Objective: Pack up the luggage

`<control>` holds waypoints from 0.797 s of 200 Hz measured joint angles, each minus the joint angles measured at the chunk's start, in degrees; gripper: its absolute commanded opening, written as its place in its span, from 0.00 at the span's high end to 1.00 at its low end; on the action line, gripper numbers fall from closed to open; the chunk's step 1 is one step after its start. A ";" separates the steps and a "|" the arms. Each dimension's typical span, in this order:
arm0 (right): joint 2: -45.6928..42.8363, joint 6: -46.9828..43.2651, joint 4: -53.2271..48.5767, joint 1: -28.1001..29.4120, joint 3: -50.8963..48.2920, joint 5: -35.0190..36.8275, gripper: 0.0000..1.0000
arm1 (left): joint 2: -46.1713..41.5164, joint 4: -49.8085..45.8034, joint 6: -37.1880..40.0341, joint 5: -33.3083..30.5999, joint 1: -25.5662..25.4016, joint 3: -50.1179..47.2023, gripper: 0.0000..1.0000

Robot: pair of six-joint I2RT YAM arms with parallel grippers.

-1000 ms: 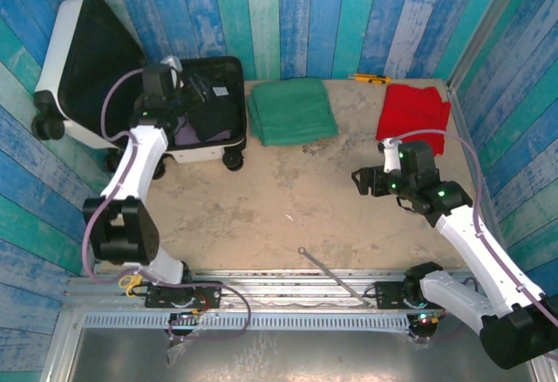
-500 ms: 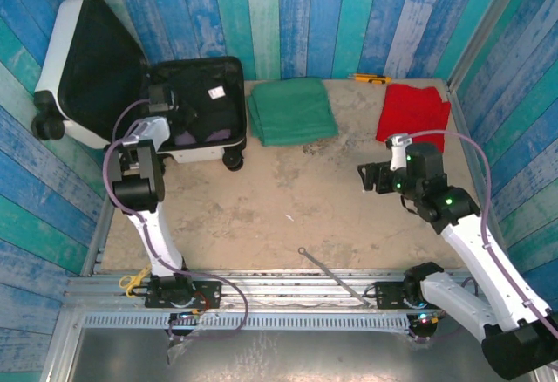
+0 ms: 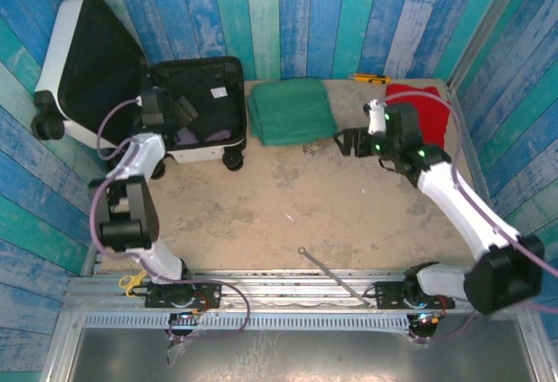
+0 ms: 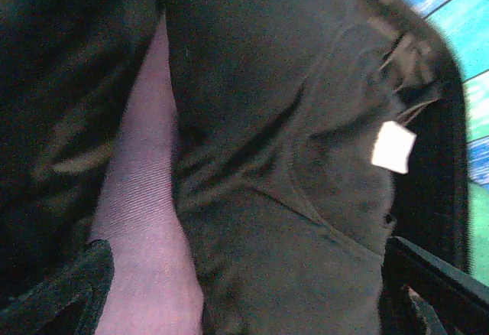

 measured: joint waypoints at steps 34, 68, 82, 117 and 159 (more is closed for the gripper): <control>17.22 -0.94 -0.63 -0.59 13.92 -4.46 0.00 | -16.63 2.56 2.43 -2.47 -6.34 -6.21 0.06; 33.42 -8.50 -4.17 -0.61 28.83 -11.47 0.01 | -33.83 4.83 1.92 -0.90 -10.51 -18.32 0.06; 39.39 -11.91 -7.23 -0.33 35.74 -12.50 0.01 | -39.82 4.94 0.39 -0.90 -12.26 -24.37 0.06; 51.67 -14.99 -12.83 -0.09 52.33 -9.77 0.01 | -50.77 3.41 -5.70 -1.18 -19.93 -39.04 0.06; 62.36 -12.85 -16.59 -0.79 65.81 -5.27 0.01 | -57.79 -0.72 -9.70 -2.19 -23.82 -43.52 0.05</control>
